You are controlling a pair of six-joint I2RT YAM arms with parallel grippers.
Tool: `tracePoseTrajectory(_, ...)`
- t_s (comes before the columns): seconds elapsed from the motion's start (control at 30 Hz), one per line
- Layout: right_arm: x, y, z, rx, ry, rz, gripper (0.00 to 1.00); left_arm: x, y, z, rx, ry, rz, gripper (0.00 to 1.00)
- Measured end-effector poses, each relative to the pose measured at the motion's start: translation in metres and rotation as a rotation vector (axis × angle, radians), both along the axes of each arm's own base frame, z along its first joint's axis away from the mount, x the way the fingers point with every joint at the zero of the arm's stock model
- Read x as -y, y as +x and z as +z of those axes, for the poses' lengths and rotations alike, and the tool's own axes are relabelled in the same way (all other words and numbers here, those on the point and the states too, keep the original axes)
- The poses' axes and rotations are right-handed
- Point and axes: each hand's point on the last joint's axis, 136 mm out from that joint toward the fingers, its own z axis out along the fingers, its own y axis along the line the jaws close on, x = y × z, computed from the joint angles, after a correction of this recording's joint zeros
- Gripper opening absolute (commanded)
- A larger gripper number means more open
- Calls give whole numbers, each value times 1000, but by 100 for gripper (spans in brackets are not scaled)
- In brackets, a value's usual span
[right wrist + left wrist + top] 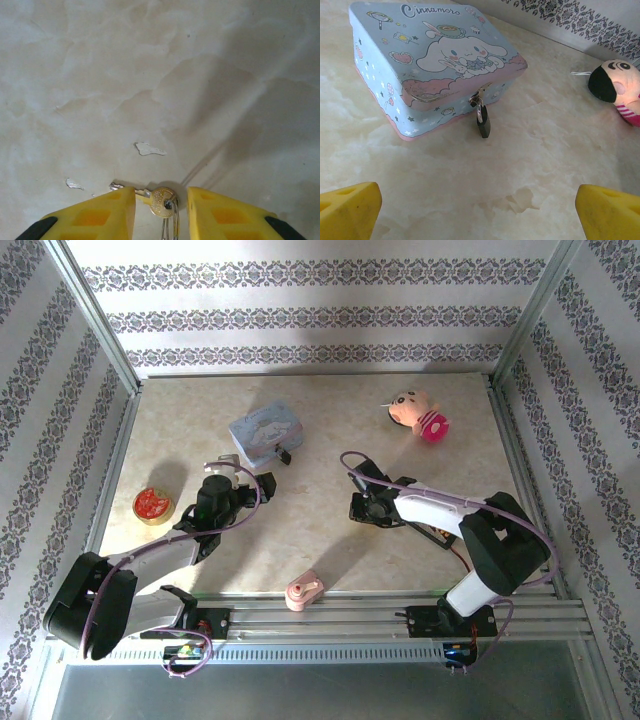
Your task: Unlock the padlock with the key
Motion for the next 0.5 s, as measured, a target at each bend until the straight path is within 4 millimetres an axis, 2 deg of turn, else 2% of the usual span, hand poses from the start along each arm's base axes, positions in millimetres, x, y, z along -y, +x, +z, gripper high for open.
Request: tracePoseTrajectory(0.5,-1,-3,-1,-18,10,-6,26,0,0,-6,-17,6,0,99)
